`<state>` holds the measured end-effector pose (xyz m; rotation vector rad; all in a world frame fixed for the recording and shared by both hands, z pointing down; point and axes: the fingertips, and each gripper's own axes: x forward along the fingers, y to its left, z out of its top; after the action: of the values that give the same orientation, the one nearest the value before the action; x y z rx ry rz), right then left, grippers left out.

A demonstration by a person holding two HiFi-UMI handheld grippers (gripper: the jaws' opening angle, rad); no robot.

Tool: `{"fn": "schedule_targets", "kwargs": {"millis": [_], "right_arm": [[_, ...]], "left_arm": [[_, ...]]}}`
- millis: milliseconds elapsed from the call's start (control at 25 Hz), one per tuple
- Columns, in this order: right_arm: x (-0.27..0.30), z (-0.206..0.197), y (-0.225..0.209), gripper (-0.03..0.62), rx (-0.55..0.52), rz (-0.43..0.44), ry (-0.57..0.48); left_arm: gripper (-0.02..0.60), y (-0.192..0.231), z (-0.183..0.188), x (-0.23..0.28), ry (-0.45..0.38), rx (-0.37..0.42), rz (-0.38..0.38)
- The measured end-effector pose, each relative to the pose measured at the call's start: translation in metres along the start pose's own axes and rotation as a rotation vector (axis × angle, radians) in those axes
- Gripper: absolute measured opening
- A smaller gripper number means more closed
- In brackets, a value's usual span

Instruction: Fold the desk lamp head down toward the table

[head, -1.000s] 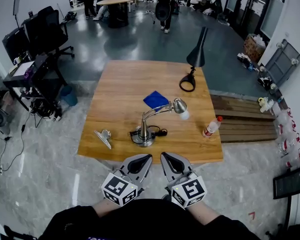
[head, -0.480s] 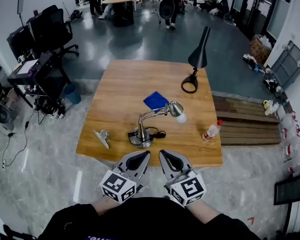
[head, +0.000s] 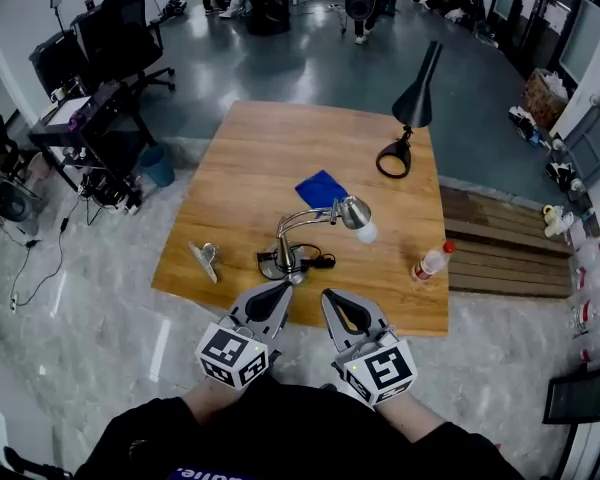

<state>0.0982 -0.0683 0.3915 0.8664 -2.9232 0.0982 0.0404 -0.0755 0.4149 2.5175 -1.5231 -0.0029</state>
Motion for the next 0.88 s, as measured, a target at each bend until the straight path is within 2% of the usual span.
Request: {"fn": "schedule_targets", "kwargs": {"millis": [240,480,760,880], "right_arm": [[0.036,0.003,-0.014,-0.002,-0.029,-0.049,0.027],[0.082,0.006,-0.022,-0.002,-0.07,-0.125,0.075],[0.113,0.002,-0.021,-0.002,-0.105,-0.227,0.162],[0.123,0.006,-0.024,-0.002,-0.149,-0.255,0.151]], "left_arm": [[-0.003,0.039,-0.007,0.014,0.03,0.03,-0.035],[-0.003,0.082,-0.012,0.026,0.059,0.065,-0.124],[-0.003,0.115,-0.028,0.033,0.087,0.056,-0.242],[-0.003,0.124,-0.029,0.035,0.103,0.064,-0.276]]}}
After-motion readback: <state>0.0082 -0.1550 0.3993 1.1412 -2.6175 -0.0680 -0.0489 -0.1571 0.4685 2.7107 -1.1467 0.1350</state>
